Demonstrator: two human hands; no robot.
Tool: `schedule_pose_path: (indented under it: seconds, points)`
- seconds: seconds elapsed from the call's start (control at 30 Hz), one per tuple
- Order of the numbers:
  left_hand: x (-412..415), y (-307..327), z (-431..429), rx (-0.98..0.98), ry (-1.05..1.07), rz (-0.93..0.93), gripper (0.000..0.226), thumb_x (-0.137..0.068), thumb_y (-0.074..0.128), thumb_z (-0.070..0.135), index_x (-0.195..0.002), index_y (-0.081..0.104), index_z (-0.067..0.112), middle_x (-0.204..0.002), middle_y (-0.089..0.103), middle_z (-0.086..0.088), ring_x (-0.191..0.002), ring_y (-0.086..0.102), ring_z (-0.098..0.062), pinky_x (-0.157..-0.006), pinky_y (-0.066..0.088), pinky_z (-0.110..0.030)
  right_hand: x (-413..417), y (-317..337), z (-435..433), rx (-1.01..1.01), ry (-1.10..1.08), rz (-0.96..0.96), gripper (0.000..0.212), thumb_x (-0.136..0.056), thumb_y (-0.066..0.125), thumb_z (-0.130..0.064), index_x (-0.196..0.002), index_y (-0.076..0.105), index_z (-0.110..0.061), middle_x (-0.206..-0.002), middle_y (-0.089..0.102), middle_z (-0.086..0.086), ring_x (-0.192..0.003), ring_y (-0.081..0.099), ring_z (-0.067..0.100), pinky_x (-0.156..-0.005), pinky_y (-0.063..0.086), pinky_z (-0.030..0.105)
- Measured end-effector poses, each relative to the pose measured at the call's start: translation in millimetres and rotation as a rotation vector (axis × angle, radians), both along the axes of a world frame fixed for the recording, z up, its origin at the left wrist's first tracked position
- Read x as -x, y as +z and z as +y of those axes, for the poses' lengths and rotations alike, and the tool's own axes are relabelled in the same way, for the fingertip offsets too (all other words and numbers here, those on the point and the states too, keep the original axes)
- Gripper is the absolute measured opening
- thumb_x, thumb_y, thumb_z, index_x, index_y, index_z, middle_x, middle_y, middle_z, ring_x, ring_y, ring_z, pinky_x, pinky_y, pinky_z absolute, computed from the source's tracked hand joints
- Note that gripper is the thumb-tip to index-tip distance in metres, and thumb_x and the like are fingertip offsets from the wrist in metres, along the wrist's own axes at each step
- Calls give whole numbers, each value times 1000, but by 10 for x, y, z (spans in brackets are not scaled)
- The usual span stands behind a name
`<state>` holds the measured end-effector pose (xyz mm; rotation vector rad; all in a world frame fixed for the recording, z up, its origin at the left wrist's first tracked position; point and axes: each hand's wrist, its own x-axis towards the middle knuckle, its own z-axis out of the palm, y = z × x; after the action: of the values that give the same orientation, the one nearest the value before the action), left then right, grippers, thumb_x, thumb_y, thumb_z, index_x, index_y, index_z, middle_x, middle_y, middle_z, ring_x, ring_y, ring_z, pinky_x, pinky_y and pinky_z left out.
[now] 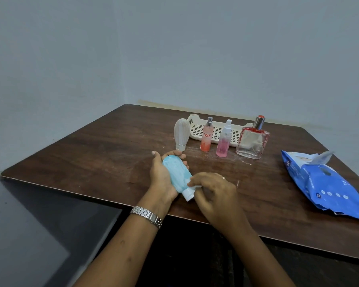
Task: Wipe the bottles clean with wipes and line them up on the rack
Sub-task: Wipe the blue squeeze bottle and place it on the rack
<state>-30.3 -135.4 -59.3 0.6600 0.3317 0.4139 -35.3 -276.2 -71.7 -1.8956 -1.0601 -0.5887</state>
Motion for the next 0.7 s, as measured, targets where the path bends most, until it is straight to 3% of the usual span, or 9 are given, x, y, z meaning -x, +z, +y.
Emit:
schedule_pose_path:
  seconds: [0.2, 0.3, 0.53, 0.7]
  points:
    - [9, 11, 7, 12, 8, 11, 70, -101, 13, 54, -68, 55, 8, -55, 62, -4, -46, 54, -14, -68, 44, -34, 62, 5, 84, 14, 59, -52, 25, -75, 48, -10, -84, 71, -11, -94, 70, -4, -94, 60, 6, -89, 44, 15]
    - [6, 20, -8, 12, 5, 15, 70, -101, 13, 55, -68, 54, 8, -54, 62, -4, -49, 52, -15, -69, 44, -33, 28, -10, 30, -8, 37, -51, 22, -75, 47, -9, -77, 69, -12, -89, 69, -6, -89, 61, 5, -84, 46, 17]
    - [13, 11, 6, 13, -2, 3, 72, -100, 12, 56, -67, 54, 7, -54, 61, -4, -46, 53, -14, -68, 44, -34, 59, -37, 49, 85, 94, -132, 26, -79, 47, -7, -86, 71, -10, -99, 69, -3, -99, 57, 7, -94, 38, 11]
    - [11, 2, 2, 20, 6, -12, 71, -100, 13, 55, -68, 54, 7, -53, 61, -4, -44, 53, -14, -66, 43, -33, 8, -23, 60, 57, 8, -144, 25, -79, 46, -4, -84, 70, -10, -95, 68, -2, -95, 58, 10, -94, 36, 9]
